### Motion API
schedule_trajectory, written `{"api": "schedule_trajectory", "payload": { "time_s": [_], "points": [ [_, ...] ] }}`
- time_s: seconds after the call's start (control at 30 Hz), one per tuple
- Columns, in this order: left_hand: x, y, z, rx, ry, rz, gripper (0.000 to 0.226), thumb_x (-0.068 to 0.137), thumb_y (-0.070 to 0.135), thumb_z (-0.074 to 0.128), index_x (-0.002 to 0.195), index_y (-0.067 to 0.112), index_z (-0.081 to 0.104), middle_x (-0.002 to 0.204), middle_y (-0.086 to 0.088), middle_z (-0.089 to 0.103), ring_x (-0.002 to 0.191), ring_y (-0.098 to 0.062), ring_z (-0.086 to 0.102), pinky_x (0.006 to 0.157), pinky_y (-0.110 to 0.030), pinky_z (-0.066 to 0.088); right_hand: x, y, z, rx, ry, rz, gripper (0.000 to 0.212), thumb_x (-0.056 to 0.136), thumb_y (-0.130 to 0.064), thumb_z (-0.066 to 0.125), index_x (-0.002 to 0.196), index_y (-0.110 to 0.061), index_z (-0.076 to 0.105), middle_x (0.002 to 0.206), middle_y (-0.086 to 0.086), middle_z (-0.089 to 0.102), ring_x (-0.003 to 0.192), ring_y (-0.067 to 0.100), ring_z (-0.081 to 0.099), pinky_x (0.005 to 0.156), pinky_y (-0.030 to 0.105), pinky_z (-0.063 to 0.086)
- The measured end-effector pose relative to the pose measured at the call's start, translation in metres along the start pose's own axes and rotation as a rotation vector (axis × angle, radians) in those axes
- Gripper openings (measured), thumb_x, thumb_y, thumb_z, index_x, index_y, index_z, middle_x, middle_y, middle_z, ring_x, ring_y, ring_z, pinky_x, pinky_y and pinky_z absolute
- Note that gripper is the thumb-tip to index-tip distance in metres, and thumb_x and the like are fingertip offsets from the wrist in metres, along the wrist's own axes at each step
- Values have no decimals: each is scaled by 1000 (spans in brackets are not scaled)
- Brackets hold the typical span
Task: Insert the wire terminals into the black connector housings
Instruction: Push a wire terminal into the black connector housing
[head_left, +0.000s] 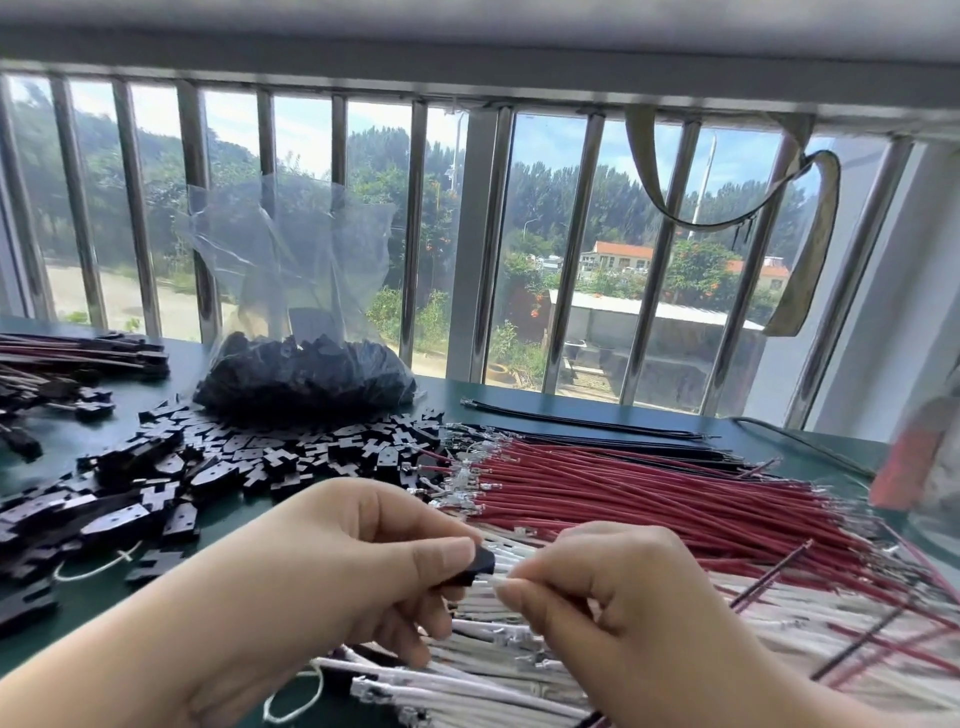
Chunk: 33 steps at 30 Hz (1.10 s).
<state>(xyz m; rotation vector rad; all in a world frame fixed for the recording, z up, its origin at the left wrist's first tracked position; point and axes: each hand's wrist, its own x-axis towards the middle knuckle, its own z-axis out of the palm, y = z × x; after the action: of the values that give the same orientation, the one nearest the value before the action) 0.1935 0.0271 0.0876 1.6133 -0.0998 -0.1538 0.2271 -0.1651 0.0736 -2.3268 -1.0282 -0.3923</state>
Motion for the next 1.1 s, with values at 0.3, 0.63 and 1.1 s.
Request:
{"api": "schedule_trajectory", "payload": {
  "time_s": [0.3, 0.63, 1.1],
  "points": [
    [-2, 0, 18, -104, 21, 3, 32, 38, 10, 73, 68, 2, 74, 54, -18, 59, 43, -22, 60, 46, -29, 54, -5, -1, -3, -310, 162, -314, 31, 83, -31, 55, 55, -18, 52, 53, -10, 37, 47, 10, 37, 42, 21, 38],
    [12, -11, -1, 5, 191, -96, 9, 75, -11, 67, 78, -4, 70, 54, -17, 61, 43, -22, 58, 46, -34, 55, 36, 57, -14, -61, -101, 204, 15, 85, -44, 61, 94, -37, 70, 69, -19, 60, 65, -6, 54, 60, 10, 41],
    [11, -12, -10, 7, 150, -120, 7, 73, -7, 71, 67, -3, 70, 72, -24, 70, 55, -26, 68, 44, -31, 56, 25, 49, -4, -119, 120, -4, 32, 92, -8, 56, 110, -33, 65, 87, -22, 64, 80, -4, 61, 76, 10, 49]
  ]
}}
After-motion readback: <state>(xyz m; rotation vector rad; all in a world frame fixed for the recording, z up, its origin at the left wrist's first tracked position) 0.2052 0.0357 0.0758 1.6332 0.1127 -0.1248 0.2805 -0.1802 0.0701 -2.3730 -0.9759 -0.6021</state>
